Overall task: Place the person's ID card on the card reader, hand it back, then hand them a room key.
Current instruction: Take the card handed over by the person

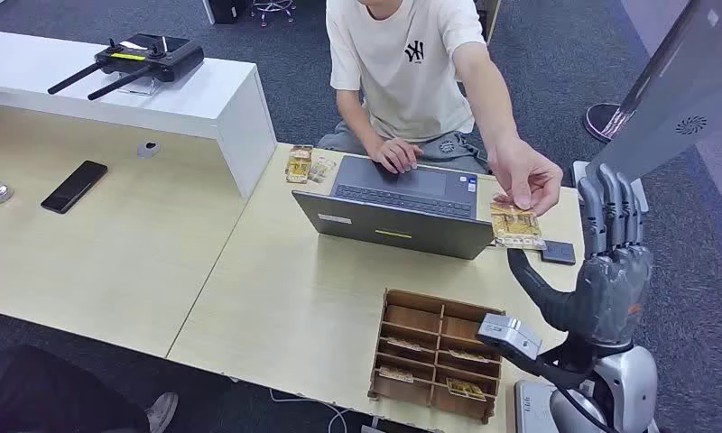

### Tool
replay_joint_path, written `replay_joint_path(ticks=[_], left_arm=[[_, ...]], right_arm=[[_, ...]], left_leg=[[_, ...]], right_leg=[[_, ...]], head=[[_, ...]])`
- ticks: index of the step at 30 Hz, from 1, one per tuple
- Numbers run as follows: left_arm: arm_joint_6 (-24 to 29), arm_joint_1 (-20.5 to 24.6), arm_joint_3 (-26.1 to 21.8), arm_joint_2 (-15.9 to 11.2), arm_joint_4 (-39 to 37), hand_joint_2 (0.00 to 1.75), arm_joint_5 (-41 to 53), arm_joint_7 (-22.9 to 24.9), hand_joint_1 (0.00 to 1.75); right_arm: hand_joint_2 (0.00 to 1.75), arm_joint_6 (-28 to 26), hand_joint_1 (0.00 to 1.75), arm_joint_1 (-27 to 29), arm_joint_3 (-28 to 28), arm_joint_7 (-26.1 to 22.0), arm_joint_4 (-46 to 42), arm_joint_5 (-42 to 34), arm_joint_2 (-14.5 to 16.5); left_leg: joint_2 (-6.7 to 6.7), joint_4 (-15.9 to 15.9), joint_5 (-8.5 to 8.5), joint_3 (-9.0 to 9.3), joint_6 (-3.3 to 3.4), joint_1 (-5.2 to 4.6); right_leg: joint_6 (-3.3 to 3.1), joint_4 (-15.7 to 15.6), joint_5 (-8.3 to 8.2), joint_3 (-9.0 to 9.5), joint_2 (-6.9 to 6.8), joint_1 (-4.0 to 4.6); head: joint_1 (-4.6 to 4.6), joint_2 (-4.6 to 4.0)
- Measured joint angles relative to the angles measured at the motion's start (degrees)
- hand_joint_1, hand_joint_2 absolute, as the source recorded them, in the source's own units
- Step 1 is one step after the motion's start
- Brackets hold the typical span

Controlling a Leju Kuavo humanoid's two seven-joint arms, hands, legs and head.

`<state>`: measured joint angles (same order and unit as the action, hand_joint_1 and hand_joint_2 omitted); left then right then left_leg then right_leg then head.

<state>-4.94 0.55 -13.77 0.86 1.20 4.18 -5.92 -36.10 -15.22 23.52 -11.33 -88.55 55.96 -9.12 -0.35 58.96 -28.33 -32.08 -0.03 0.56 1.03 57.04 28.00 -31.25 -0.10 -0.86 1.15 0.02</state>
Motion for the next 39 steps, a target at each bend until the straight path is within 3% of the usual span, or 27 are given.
replay_joint_path(ticks=[4,5,8,9,12,39], left_arm=[[-0.3,0.1,0.4,-0.3,0.0,0.00,0.4,0.0,0.00],[-0.4,0.1,0.5,-0.4,0.0,0.00,0.5,0.0,0.00],[-0.5,0.2,0.5,-0.6,0.0,0.00,0.8,0.0,0.00],[-0.5,0.2,0.5,-0.6,0.0,0.00,0.9,0.0,0.00],[-0.5,0.3,0.5,-0.7,0.0,0.00,1.1,0.1,0.00],[-0.5,0.3,0.5,-0.8,0.0,0.00,2.1,0.1,0.00]], right_arm=[[1.75,-0.7,0.06,-2.0,0.7,0.4,2.5,1.0,-0.7],[1.75,-0.7,0.33,-2.6,0.9,0.5,3.2,1.2,-0.8],[1.75,-1.2,1.36,-3.9,1.3,0.7,4.8,1.5,-1.2],[1.75,-1.3,1.51,-4.2,1.4,0.8,5.2,1.6,-1.3],[1.75,-1.5,1.71,-4.6,1.7,0.9,5.9,1.5,-1.5],[1.75,-2.1,1.75,-4.7,2.6,1.7,7.2,-0.1,-2.0]], left_leg=[[0.00,0.0,0.00,0.00,0.00,0.00],[-0.01,0.0,0.00,0.00,0.00,0.00],[-0.01,0.0,0.00,0.00,0.00,0.00],[-0.01,0.0,0.00,-0.01,0.00,0.00],[-0.01,0.0,0.00,-0.01,0.00,0.00],[-0.01,0.0,0.00,0.00,0.00,0.00]], right_leg=[[0.00,0.0,0.00,0.00,0.00,0.00],[0.00,0.0,0.00,0.00,-0.01,0.00],[0.00,0.0,0.00,0.00,-0.01,0.00],[0.00,0.0,0.00,0.00,-0.01,0.00],[0.00,0.0,0.00,-0.01,-0.01,0.00],[0.00,0.0,0.00,-0.01,-0.01,0.00]], head=[[-0.01,0.00],[-0.01,0.00],[-0.01,0.00],[-0.01,0.00],[-0.01,0.00],[-0.01,0.00]])
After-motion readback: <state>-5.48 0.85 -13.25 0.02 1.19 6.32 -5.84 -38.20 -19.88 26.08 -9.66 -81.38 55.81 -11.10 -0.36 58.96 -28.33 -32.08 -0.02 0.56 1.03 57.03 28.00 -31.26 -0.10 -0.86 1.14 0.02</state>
